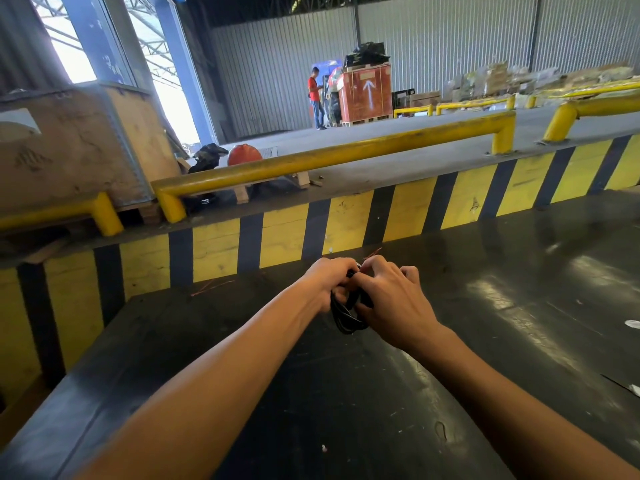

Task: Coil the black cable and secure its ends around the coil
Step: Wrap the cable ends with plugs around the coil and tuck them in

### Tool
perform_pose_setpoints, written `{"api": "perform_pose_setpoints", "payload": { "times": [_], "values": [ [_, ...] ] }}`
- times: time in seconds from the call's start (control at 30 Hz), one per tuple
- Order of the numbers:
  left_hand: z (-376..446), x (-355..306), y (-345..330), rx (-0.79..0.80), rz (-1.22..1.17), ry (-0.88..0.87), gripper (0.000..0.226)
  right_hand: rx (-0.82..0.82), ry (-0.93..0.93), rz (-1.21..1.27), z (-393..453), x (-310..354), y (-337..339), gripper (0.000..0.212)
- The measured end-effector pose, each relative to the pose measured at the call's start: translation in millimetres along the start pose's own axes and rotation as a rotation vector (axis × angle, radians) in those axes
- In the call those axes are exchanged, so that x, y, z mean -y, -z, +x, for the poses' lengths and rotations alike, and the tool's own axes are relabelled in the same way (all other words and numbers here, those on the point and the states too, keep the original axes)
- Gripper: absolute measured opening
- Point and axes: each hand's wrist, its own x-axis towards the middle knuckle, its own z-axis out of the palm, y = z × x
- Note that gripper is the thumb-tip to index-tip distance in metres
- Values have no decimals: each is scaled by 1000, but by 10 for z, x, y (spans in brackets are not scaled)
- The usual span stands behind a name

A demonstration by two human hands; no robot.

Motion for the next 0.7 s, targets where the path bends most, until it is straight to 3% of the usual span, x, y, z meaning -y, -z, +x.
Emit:
{"api": "perform_pose_setpoints", "payload": {
  "times": [0.27, 0.47, 0.57, 0.7],
  "values": [
    [38, 40, 82, 13, -114, 87, 25, -22, 1, -6, 30, -7, -66, 22],
    [-8, 56, 101, 20, -120, 93, 19, -45, 12, 54, 22, -56, -98, 22],
    [-46, 67, 73, 27, -146, 28, 22, -79, -50, 245, 34, -82, -87, 17],
    [-104, 157, -10, 56, -91, -224, 21, -192, -265, 644, 46, -91, -80, 12]
  ]
}}
